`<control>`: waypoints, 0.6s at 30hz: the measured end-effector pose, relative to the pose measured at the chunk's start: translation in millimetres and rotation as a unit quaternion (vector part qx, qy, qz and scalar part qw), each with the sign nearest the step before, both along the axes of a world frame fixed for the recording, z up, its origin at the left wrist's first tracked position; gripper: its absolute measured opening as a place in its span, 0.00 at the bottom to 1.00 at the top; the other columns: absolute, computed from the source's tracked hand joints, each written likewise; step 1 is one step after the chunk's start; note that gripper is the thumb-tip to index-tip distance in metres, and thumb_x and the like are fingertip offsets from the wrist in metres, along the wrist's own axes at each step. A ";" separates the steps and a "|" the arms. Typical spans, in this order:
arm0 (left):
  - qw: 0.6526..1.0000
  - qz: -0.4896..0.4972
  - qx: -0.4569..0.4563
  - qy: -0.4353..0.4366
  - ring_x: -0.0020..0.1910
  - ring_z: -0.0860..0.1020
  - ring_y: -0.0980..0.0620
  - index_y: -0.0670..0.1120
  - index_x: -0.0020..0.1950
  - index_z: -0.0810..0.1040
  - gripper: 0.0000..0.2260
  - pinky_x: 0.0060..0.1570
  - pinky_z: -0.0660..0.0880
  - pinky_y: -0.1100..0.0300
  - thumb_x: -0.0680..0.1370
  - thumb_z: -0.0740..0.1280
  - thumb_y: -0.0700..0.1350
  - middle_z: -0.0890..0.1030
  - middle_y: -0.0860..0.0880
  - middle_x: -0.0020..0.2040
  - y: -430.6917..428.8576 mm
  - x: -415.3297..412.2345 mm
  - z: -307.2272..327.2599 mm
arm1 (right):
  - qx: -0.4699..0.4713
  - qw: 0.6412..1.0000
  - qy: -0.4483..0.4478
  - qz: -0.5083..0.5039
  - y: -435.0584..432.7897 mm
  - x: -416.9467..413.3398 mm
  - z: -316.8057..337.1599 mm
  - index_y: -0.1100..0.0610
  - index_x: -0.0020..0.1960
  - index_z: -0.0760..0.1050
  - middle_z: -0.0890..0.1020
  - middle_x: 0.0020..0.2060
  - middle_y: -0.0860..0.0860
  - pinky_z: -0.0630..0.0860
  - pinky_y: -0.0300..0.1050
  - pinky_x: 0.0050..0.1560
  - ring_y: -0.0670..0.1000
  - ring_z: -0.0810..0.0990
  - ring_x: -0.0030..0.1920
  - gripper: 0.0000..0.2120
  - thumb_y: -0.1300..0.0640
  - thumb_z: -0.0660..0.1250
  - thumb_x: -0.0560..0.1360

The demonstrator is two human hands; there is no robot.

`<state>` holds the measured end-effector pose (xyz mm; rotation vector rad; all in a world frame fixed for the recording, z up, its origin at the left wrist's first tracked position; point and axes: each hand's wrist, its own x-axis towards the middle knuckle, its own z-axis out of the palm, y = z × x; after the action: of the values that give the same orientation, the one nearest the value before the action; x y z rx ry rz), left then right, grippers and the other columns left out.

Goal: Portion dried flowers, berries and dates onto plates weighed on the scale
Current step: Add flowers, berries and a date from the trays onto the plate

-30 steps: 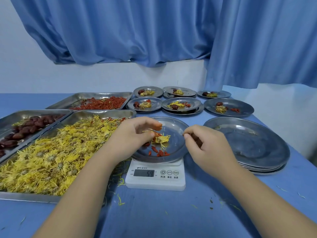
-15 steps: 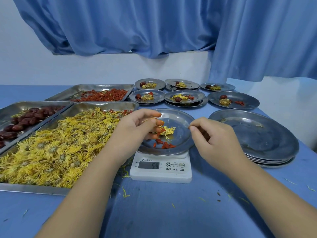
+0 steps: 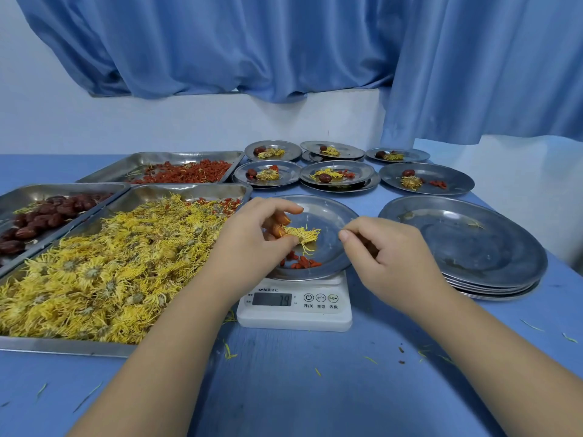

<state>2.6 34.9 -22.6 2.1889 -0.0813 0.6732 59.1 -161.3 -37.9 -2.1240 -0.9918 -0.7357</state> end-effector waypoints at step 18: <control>0.972 -0.040 -0.229 0.036 0.46 0.84 0.49 0.51 0.52 0.81 0.09 0.48 0.82 0.54 0.79 0.66 0.38 0.82 0.53 0.47 5.9 -0.1 3.6 | 0.008 1.000 0.018 -0.003 -4.6 4.3 -1.1 0.52 0.39 0.76 0.70 0.25 0.40 0.64 0.35 0.31 0.42 0.72 0.33 0.10 0.52 0.61 0.76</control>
<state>2.5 40.8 -19.1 1.7527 0.0240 0.5069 63.5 -165.9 -39.0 -2.1197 -0.9583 -0.7033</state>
